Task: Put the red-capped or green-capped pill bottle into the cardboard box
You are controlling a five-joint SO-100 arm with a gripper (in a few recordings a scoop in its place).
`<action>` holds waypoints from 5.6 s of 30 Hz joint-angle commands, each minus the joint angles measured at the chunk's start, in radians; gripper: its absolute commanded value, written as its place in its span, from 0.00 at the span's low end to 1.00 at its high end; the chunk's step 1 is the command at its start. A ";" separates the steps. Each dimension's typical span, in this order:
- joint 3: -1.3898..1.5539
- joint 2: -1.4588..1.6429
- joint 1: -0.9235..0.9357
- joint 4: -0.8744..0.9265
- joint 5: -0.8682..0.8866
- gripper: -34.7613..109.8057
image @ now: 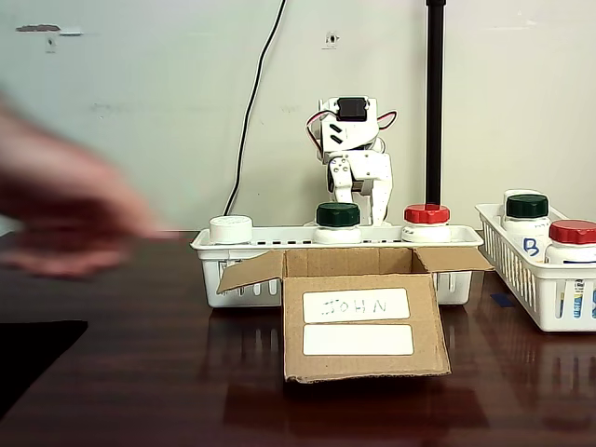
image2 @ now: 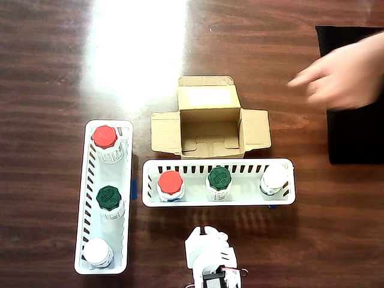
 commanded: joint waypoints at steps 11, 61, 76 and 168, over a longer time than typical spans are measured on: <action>-0.650 -0.169 -0.227 0.245 -0.078 0.28; -1.361 -1.890 -0.540 -0.911 -0.210 0.93; -1.516 -2.074 -0.584 -0.905 -0.261 0.92; -3.206 -2.568 -0.133 0.502 -0.350 0.25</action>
